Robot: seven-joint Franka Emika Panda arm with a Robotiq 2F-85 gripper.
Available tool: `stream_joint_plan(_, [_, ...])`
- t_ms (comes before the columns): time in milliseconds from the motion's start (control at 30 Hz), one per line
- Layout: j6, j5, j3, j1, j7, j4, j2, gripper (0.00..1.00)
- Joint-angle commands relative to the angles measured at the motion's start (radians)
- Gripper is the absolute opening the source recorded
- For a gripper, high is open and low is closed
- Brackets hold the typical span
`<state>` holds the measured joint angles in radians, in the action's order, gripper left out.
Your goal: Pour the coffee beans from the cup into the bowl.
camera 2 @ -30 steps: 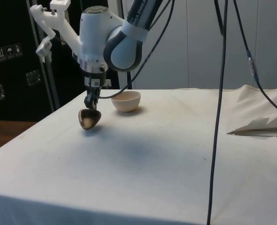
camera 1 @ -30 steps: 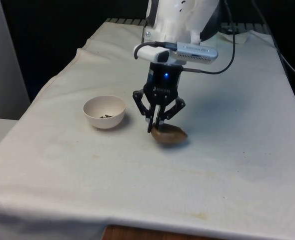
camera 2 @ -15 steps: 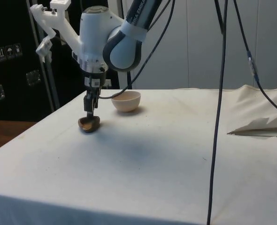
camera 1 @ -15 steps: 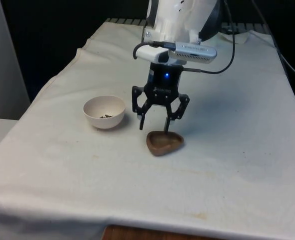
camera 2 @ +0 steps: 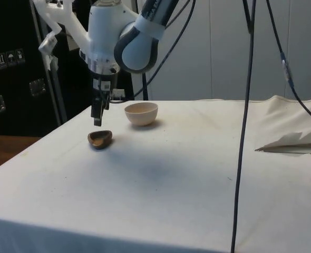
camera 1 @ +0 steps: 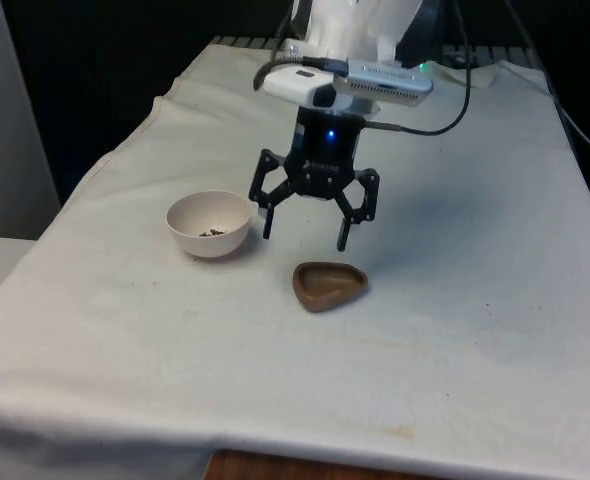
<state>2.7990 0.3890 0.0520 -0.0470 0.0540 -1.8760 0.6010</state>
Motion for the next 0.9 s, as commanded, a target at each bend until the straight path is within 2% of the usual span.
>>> stream_joint_plan(0, [-0.004, -0.008, -0.010, -0.008, -0.009, -0.007, -0.007, 1.00])
stream_joint_plan(100, [-0.015, -0.009, -0.007, -0.008, -0.009, -0.007, -0.025, 1.00])
stream_joint_plan(133, [-0.009, 0.000, 0.003, 0.000, 0.000, 0.000, -0.016, 1.00])
stream_joint_plan(167, [-0.017, -0.009, -0.007, -0.007, -0.009, -0.007, -0.029, 1.00])
stream_joint_plan(267, [-0.025, -0.010, -0.006, -0.009, -0.011, -0.009, -0.045, 1.00])
stream_joint_plan(433, [-0.044, -0.011, -0.004, -0.009, -0.012, -0.010, -0.078, 1.00])
stream_joint_plan(467, [-0.039, 0.000, 0.008, 0.000, 0.000, -0.001, -0.066, 1.00])
stream_joint_plan(500, [-0.047, -0.011, -0.003, -0.009, -0.012, -0.010, -0.083, 1.00])
stream_joint_plan(767, [-0.072, -0.012, 0.000, -0.009, -0.013, -0.021, -0.136, 1.00])
stream_joint_plan(800, [-0.073, -0.012, 0.001, -0.008, -0.013, -0.024, -0.144, 1.00])
stream_joint_plan(833, [-0.071, 0.000, 0.011, 0.000, 0.000, -0.014, -0.132, 1.00])
stream_joint_plan(867, [-0.074, -0.012, 0.001, -0.008, -0.013, -0.027, -0.151, 1.00])
